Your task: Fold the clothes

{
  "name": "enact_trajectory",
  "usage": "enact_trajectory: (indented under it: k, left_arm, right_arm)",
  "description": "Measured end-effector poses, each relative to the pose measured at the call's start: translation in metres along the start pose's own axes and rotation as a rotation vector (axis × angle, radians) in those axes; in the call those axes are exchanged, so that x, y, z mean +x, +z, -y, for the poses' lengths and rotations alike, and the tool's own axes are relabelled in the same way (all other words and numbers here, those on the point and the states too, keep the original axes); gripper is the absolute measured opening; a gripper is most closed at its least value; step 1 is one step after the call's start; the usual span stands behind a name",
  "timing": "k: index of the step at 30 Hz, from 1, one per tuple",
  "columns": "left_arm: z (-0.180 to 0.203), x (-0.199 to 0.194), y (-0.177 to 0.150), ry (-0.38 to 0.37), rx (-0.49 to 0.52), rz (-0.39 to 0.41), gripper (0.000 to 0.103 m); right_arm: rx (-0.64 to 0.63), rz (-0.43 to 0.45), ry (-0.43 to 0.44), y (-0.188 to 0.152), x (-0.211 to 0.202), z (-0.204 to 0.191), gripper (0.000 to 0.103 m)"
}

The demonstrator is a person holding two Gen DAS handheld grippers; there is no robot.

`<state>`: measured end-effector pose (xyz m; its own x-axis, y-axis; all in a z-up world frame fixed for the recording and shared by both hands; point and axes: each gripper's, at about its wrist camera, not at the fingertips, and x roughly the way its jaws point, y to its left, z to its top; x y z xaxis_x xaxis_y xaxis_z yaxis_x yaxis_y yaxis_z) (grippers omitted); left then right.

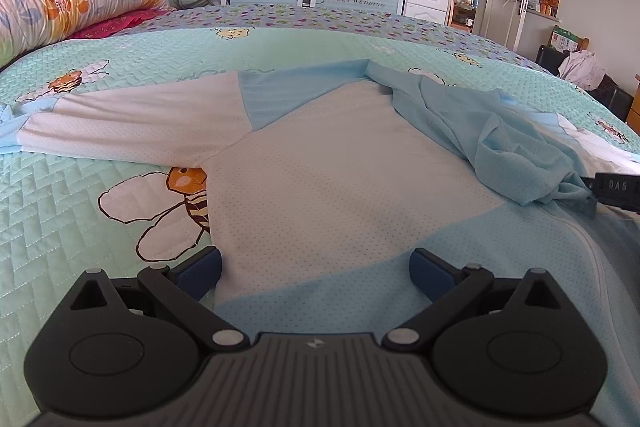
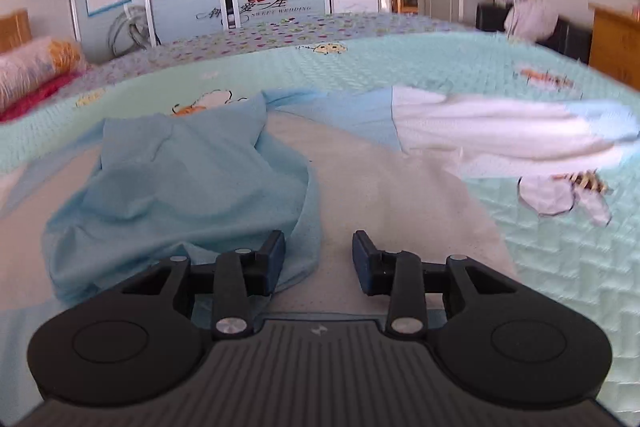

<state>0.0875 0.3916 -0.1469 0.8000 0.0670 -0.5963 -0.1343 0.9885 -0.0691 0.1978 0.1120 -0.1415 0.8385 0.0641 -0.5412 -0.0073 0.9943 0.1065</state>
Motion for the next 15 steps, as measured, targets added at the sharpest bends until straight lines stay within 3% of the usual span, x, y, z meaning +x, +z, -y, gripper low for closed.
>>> enact_trajectory:
  k: [5, 9, 10, 11, 12, 15]
  left_arm:
    - [-0.001, 0.0, -0.002, -0.004, -0.007, 0.011, 0.103]
    - [-0.001, -0.001, -0.002, -0.004, -0.007, 0.01, 0.103]
    - [-0.001, -0.001, -0.002, -0.004, -0.007, 0.01, 0.103]
    - [-0.001, -0.001, -0.002, -0.005, -0.008, 0.01, 0.103]
    - [-0.001, 0.0, -0.001, -0.006, -0.009, 0.009, 0.103]
    - [-0.002, 0.0, -0.001, -0.006, -0.009, 0.007, 0.103]
  right_arm:
    - [-0.006, 0.037, 0.042, 0.0, -0.009, -0.003, 0.048]
    - [0.018, 0.118, 0.069, 0.028, -0.005, 0.009, 0.03]
    - [0.001, 0.114, 0.064, 0.039, 0.007, 0.012, 0.026]
    - [-0.007, 0.098, 0.05, 0.05, 0.025, 0.016, 0.01]
    - [-0.013, 0.08, 0.033, 0.062, 0.044, 0.02, 0.0]
    - [-0.038, -0.07, -0.024, 0.096, 0.122, 0.033, 0.0]
